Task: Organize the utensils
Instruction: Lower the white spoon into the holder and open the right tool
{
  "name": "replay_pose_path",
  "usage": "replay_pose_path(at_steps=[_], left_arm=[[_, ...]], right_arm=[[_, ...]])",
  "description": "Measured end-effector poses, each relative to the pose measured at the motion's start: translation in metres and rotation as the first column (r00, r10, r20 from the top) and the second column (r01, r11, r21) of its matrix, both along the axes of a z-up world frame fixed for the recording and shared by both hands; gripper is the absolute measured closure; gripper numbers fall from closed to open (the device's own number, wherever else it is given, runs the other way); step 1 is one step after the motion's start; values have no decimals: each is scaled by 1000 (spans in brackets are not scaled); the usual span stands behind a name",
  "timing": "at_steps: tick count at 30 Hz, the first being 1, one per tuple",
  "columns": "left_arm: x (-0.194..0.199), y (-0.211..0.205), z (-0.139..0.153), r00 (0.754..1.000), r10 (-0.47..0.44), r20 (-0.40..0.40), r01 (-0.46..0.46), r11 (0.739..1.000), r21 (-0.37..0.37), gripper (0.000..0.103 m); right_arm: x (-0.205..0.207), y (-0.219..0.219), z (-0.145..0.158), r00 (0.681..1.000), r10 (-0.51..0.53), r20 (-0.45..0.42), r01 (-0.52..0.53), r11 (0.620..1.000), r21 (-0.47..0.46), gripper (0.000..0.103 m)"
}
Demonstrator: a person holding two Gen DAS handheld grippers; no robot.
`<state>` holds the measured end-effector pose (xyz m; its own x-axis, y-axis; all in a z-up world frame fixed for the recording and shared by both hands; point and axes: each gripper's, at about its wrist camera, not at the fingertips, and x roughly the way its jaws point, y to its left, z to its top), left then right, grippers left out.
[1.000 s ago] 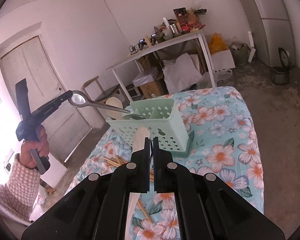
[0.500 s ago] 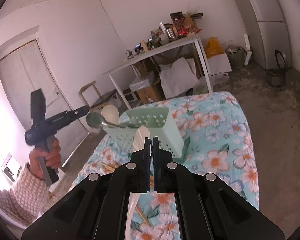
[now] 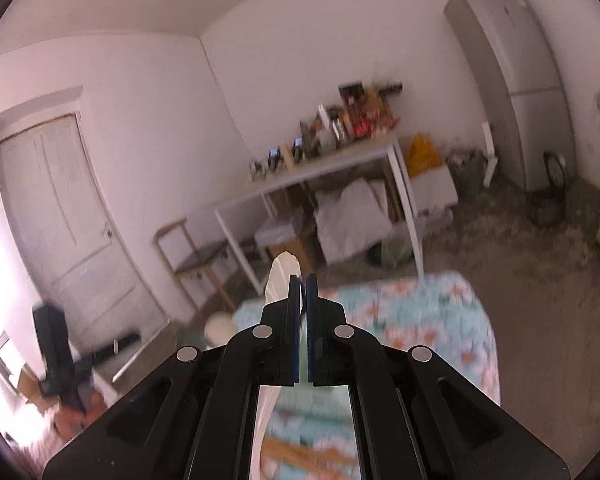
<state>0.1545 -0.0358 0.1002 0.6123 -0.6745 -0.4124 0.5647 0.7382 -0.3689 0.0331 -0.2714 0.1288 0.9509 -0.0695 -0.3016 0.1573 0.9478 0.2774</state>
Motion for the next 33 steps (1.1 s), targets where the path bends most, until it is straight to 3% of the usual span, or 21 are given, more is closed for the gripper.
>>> replay_pose_path(at_steps=[13,19,24,27,29,33], left_arm=[[1,-2,-18,999,-28,-34,29,999,29,51],[15,-24,-19,996,-71,-45,72,997,18,51],[22,-40,-29,992,-102,-76,103,995,9,51],[26,-46,-30,991,-111,-80,112,994,4,51],[29,-48,-32,990,-115,-83,115,993,-2,51],[34,-52,-36,988,-121,-94,120,993,-18,51]], right_arm=[[87,-18,-26,1000,4,30,-2,997,-79,102],[96,-2,-54,1000,29,-1,-28,982,-189,101],[84,3,-73,997,66,-37,-73,973,-217,99],[73,4,-74,993,101,-57,-111,970,-214,91],[61,3,-75,993,104,-59,-114,970,-214,70],[39,-2,-73,995,88,-45,-95,980,-174,68]])
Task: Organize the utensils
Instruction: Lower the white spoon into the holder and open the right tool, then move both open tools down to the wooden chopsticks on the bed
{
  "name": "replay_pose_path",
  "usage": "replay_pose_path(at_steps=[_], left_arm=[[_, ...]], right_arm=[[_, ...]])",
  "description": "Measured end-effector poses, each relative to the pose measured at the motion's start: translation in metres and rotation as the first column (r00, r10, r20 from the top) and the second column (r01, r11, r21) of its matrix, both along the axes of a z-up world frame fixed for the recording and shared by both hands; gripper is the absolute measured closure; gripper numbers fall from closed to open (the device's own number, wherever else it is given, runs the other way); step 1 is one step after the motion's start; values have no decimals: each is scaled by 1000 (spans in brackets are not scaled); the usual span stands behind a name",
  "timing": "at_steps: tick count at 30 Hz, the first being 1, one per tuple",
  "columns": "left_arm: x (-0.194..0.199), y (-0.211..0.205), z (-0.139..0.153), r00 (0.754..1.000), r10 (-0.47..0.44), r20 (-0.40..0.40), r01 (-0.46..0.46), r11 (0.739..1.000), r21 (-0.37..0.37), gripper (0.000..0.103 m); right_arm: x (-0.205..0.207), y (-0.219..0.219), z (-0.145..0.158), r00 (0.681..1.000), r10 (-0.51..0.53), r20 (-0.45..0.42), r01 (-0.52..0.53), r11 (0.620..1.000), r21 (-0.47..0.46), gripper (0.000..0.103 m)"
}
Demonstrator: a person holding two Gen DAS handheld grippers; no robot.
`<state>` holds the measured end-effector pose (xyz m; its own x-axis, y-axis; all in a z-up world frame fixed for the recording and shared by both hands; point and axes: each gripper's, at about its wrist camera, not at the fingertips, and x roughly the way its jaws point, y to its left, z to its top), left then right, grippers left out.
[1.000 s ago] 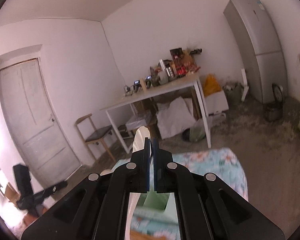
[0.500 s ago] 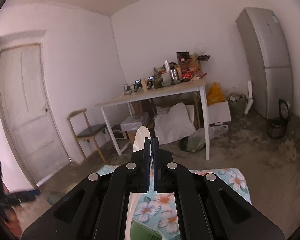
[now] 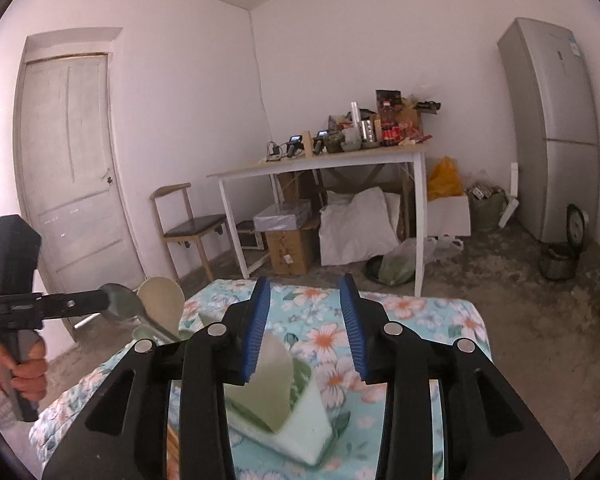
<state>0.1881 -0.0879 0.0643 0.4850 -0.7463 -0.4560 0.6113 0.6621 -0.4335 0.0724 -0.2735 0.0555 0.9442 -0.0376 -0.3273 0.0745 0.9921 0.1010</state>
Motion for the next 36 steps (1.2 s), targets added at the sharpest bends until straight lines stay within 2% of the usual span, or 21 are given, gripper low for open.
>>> replay_pose_path(at_steps=[6,15,19,23,26,29,31,34,36], left_arm=[[3,-10,-1,1000,-26,-14,26,999,-25,51],[7,-40,6,997,-80,17,80,996,-46,56],[13,-55,10,998,-39,58,39,999,9,58],[6,-49,19,993,-14,115,14,1000,3,58],[-3,-40,29,987,2,163,-3,1000,9,58],[-12,-27,34,984,24,177,-27,1000,16,53],[-18,-15,35,983,40,177,-43,999,15,45],[-30,5,28,985,55,166,-64,997,45,36],[-37,18,18,989,62,137,-71,995,65,33]], right_arm=[[-31,-18,1,998,-42,38,35,986,162,67],[-53,-37,-12,995,-99,11,92,954,285,65],[-59,-40,-14,995,-105,2,98,943,319,65],[-59,-39,-11,995,-96,4,90,949,304,64],[-55,-34,-8,998,-69,7,64,950,305,60],[-50,-26,-2,999,-29,16,23,949,315,56],[-44,-15,1,1000,2,6,-4,951,308,55],[-36,7,5,998,58,-28,-47,956,289,55],[-36,19,7,995,86,-43,-71,958,279,50]])
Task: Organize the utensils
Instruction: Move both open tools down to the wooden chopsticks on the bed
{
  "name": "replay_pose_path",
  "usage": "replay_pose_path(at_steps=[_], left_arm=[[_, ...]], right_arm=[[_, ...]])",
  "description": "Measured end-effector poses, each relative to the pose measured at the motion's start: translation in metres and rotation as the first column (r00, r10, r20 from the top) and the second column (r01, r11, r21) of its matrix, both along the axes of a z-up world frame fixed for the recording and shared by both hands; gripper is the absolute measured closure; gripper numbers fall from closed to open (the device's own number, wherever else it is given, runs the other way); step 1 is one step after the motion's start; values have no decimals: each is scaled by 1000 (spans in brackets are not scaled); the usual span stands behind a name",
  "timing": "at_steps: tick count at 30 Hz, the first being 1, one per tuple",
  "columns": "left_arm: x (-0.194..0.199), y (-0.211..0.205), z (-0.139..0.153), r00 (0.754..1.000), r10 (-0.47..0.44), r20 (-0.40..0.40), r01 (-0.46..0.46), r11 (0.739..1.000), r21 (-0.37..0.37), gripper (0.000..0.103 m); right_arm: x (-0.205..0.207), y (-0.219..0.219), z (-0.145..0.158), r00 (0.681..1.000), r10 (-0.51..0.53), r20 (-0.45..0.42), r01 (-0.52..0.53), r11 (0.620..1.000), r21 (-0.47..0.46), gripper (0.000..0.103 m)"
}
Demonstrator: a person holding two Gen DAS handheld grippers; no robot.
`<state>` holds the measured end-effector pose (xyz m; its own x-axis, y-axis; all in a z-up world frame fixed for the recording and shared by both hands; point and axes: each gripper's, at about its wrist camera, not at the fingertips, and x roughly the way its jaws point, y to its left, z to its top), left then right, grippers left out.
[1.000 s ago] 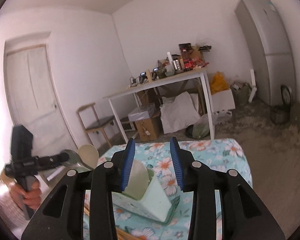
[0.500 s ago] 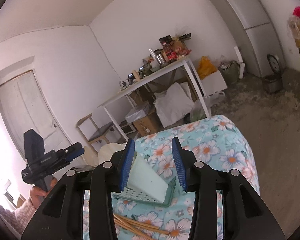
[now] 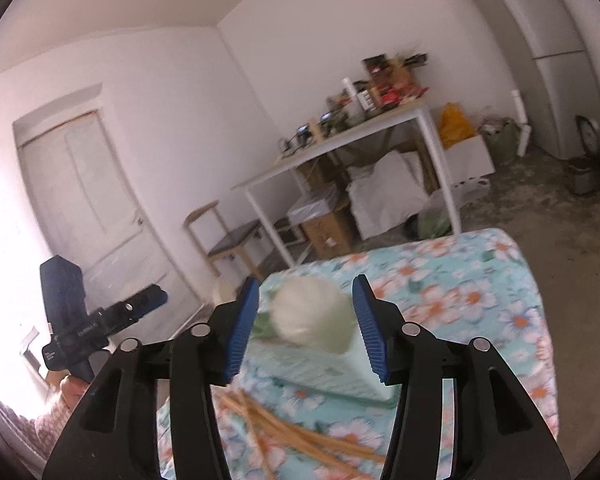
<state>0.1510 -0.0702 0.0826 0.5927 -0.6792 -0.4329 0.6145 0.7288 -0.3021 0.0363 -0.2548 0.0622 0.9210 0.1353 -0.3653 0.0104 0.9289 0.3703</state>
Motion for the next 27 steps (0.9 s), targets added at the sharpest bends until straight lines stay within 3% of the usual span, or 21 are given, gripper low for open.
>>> replay_pose_path(at_steps=[5,9,12,14,17,19,23,25,27], left_arm=[[-17,22,-40,989,12,-149,-1,997,73,24],[-32,27,-88,959,43,-280,16,979,205,23],[-40,28,-118,938,83,-337,19,957,289,21],[-41,32,-138,918,115,-379,13,948,319,20],[-44,47,-149,901,147,-408,-51,970,238,19],[-47,53,-149,888,141,-438,-67,981,180,5],[-48,65,-150,863,132,-488,-98,991,96,6],[-47,68,-150,860,116,-497,-94,993,70,6],[-48,73,-149,852,102,-513,-94,995,42,5]], right_arm=[[-15,41,-10,995,43,-94,-48,997,-55,25],[-33,74,-36,974,13,-228,-46,989,-137,17],[-44,89,-68,931,-42,-362,-14,988,-151,16],[-51,95,-93,883,-104,-458,24,984,-176,16],[-64,100,-120,820,-179,-543,64,972,-224,16],[-68,99,-130,797,-215,-565,89,966,-243,16],[-71,92,-154,753,-213,-623,128,975,-179,11],[-74,94,-154,774,-225,-592,146,973,-178,8],[-75,93,-154,776,-235,-586,172,972,-162,8]])
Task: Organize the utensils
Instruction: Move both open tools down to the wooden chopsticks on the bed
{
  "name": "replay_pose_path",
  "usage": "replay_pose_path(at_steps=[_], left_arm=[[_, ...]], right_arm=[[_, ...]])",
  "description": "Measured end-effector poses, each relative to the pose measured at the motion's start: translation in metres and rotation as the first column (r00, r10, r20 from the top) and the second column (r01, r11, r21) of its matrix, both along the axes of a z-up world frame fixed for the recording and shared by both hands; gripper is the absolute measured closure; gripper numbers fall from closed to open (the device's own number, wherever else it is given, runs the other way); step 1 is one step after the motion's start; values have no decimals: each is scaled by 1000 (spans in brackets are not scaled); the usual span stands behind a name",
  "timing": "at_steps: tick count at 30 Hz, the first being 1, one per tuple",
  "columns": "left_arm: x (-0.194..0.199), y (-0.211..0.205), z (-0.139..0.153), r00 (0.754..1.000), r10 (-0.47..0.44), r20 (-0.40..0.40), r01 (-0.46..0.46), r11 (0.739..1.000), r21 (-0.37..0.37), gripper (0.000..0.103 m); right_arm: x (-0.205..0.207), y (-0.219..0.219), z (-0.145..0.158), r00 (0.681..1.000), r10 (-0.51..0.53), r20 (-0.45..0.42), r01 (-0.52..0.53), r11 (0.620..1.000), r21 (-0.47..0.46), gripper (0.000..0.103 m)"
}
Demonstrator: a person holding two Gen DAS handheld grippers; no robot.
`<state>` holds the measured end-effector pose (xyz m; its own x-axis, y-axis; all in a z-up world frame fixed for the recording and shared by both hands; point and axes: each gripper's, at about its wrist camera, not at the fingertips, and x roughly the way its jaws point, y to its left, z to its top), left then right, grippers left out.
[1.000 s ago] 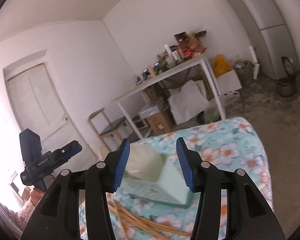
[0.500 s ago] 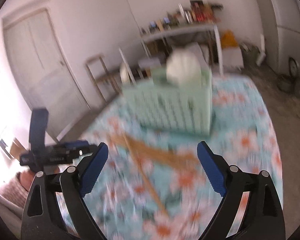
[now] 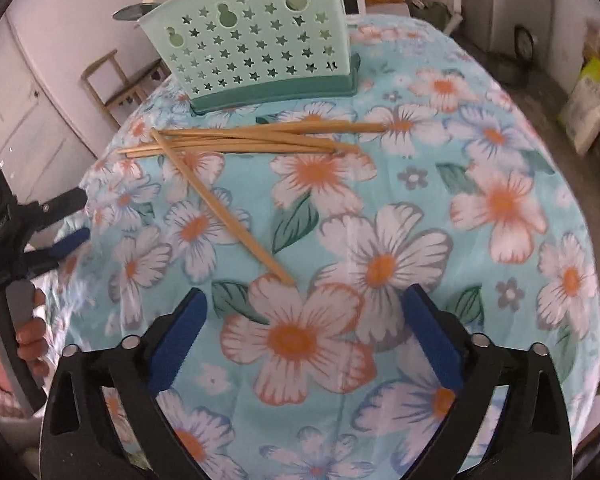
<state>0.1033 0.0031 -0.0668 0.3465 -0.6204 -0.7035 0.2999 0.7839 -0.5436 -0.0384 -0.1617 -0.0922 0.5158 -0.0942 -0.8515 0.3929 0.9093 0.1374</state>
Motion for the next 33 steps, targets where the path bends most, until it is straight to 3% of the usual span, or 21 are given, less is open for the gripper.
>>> replay_pose_path(at_steps=[5,13,15,18,23,28,33], left_arm=[[1,12,-2,999,16,-44,-21,995,-99,6],[6,13,3,997,-3,-76,-9,988,-154,6],[2,6,14,998,-51,-43,41,977,-210,6],[-6,-18,35,990,-115,77,128,973,-192,6],[4,-57,37,985,-149,81,161,973,-166,8],[26,-84,19,991,-130,-22,125,980,-157,41],[42,-95,-4,985,-64,-162,44,991,-129,65]], right_arm=[[-8,-6,4,998,-30,50,28,998,47,8],[-18,-6,6,997,-11,82,10,1000,23,8],[-16,-5,5,996,-5,94,3,1000,18,8],[-19,-6,5,994,2,109,-4,1000,20,8],[-23,-11,5,990,23,137,-31,998,54,8],[-29,-21,5,982,43,186,-65,991,118,8],[-29,-20,5,978,62,199,-85,990,111,8]])
